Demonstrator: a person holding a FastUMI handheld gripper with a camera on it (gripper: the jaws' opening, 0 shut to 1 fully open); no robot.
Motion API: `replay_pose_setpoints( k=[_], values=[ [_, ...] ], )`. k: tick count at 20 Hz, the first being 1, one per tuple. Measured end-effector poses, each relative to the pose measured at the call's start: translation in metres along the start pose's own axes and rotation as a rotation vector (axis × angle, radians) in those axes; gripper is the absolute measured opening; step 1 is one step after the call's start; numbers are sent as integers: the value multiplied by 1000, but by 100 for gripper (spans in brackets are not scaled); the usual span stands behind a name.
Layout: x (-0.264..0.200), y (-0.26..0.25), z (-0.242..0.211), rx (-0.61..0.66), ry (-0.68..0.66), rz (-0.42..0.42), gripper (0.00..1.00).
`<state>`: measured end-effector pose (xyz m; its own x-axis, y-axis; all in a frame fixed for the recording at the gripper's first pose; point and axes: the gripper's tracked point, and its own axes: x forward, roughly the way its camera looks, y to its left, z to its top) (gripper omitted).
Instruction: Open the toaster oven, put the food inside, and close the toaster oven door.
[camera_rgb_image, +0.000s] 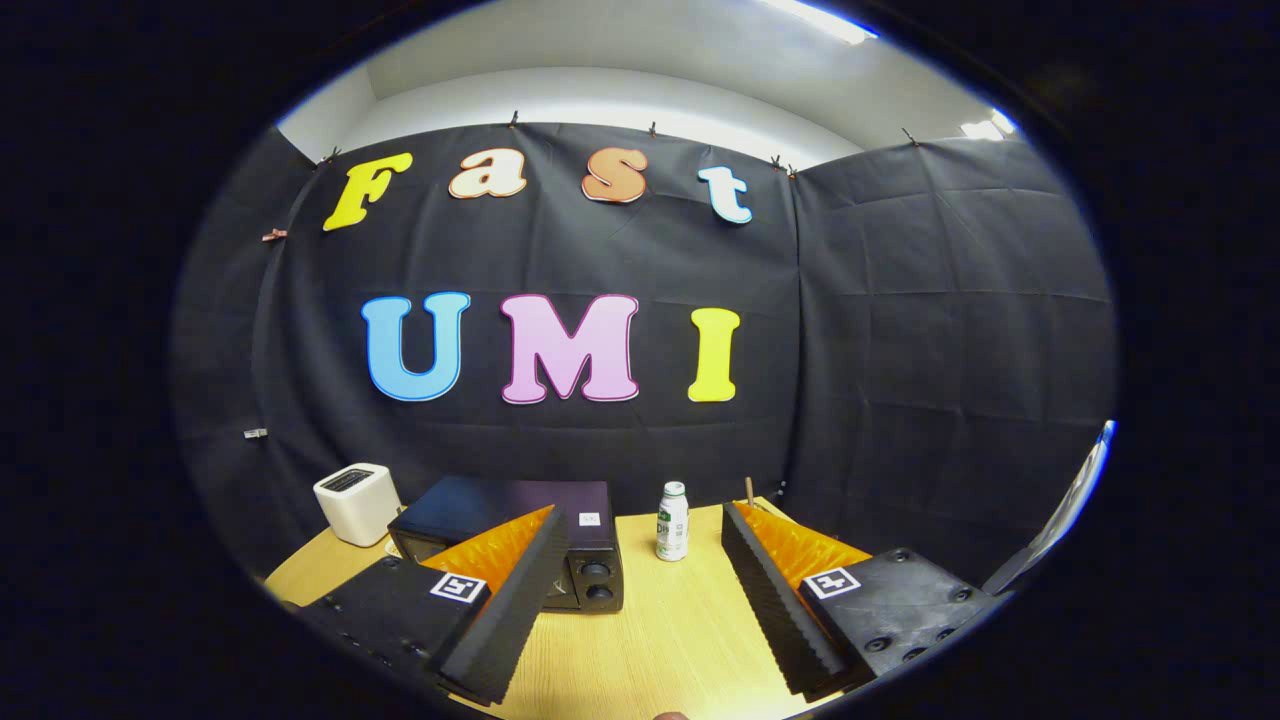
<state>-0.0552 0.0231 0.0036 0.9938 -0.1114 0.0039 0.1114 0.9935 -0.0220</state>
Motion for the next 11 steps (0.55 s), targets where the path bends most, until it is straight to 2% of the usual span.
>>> replay_pose_setpoints(
  k=[5,11],
  values=[
    [-6,-6,6,17,-8,-17,99],
    [-7,9,6,-2,9,3,99]
  ],
)
